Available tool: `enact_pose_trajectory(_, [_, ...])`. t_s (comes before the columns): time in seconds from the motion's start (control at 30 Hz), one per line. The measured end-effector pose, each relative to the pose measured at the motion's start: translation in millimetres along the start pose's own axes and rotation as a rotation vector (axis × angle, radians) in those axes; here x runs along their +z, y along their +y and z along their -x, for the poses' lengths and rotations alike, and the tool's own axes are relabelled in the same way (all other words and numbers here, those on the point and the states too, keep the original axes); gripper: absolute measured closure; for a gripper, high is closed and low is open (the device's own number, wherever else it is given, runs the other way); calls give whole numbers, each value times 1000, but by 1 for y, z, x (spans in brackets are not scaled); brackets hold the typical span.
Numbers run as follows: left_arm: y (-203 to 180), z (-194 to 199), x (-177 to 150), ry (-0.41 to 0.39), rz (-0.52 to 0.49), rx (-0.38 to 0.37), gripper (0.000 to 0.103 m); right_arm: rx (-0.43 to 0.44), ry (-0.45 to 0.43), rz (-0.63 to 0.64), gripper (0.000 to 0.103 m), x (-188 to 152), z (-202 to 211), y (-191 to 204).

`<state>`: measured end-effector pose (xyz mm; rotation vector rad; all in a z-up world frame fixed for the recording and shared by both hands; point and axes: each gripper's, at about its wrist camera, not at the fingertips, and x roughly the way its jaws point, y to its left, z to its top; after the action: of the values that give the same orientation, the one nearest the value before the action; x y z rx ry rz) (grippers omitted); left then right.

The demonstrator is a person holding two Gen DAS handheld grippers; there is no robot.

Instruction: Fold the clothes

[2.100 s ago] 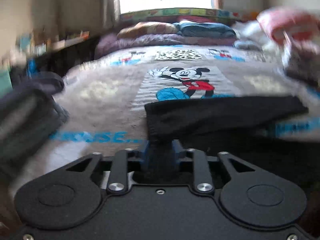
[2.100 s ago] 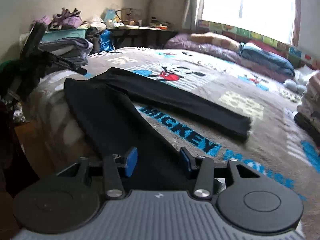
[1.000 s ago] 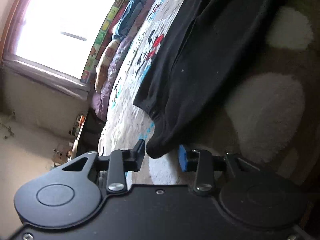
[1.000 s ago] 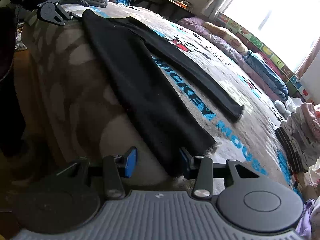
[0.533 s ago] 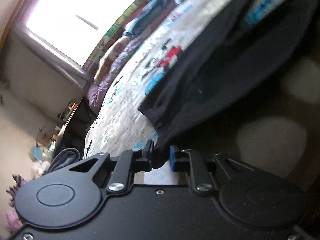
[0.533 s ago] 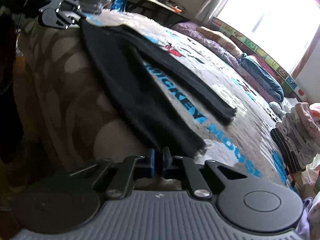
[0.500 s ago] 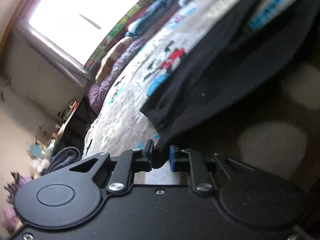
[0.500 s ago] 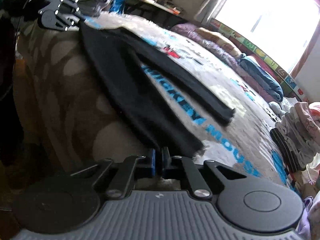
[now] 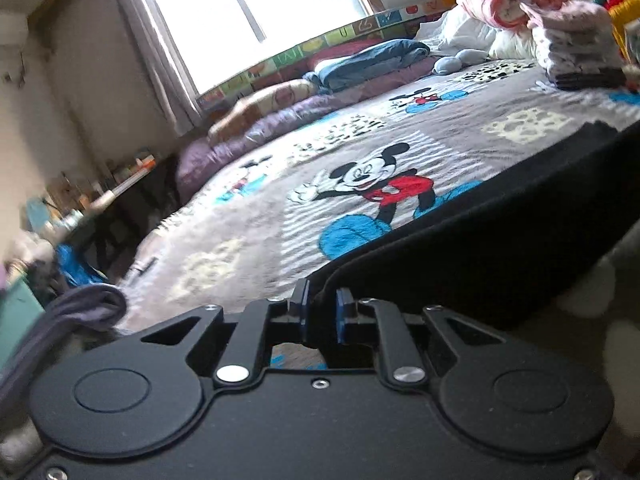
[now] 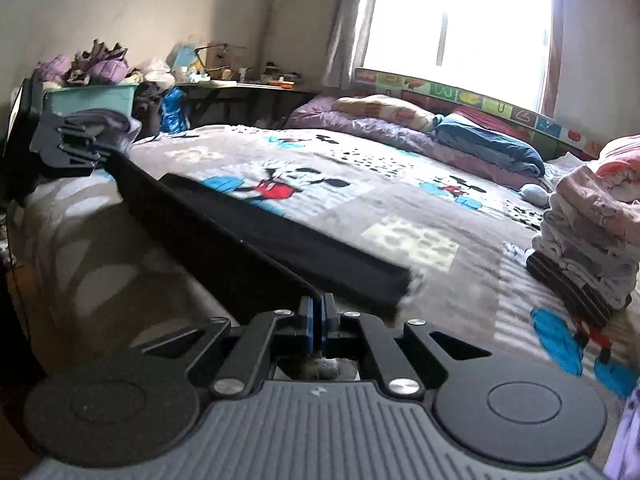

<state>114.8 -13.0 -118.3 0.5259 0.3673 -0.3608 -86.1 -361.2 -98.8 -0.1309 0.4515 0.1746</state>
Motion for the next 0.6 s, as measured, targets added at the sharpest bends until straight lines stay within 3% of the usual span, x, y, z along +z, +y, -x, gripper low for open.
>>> enact_pose_trajectory(0.3, [17, -50, 13, 71, 48, -57, 93, 53, 47, -17, 98, 33, -59, -48])
enact_pose_trajectory(0.6, [27, -92, 22, 148, 108, -103, 93, 124, 160, -123, 98, 48, -119, -86])
